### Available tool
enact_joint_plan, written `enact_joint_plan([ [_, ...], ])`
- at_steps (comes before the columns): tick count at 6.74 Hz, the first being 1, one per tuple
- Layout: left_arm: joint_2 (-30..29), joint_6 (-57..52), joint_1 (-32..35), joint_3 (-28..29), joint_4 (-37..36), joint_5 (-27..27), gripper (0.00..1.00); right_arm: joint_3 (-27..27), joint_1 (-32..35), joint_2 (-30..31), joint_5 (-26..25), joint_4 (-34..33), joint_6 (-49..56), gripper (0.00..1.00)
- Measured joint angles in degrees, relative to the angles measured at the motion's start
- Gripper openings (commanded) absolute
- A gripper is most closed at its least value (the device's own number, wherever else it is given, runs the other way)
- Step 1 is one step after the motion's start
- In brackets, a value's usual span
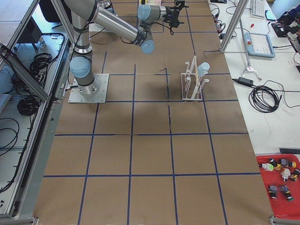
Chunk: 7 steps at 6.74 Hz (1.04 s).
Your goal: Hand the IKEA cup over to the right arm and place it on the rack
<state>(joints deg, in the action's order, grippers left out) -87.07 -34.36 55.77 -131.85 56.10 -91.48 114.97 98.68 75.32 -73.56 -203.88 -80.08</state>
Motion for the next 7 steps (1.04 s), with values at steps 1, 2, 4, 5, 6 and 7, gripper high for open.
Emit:
enact_joint_plan([
  [1, -0.45, -0.06, -0.03, -0.04, -0.02, -1.12, 0.04, 1.24, 0.32, -0.2, 0.01, -3.62, -5.94, 1.0],
  [2, -0.96, -0.06, -0.04, -0.04, -0.03, -2.73, 0.0, 1.88, 0.42, -0.35, 0.07, -5.55, -8.72, 1.0],
  [4, -1.2, -0.02, -0.03, 0.09, -0.16, -3.43, 0.0, 2.05, 0.46, -0.47, 0.23, -8.65, -10.27, 1.0],
  [5, -0.95, 0.04, 0.04, 0.52, -0.32, -3.32, 0.0, 2.11, 0.46, -0.48, 0.2, -9.84, -10.45, 1.0],
  [6, -0.63, 0.14, 0.19, 1.46, -0.37, -3.18, 0.0, 2.15, 0.46, -0.54, 0.18, -10.26, -10.29, 1.0],
  [7, -0.55, 0.3, 0.48, 3.31, -0.12, -3.09, 0.0, 2.15, 0.46, -0.57, 0.17, -10.34, -9.94, 1.0],
])
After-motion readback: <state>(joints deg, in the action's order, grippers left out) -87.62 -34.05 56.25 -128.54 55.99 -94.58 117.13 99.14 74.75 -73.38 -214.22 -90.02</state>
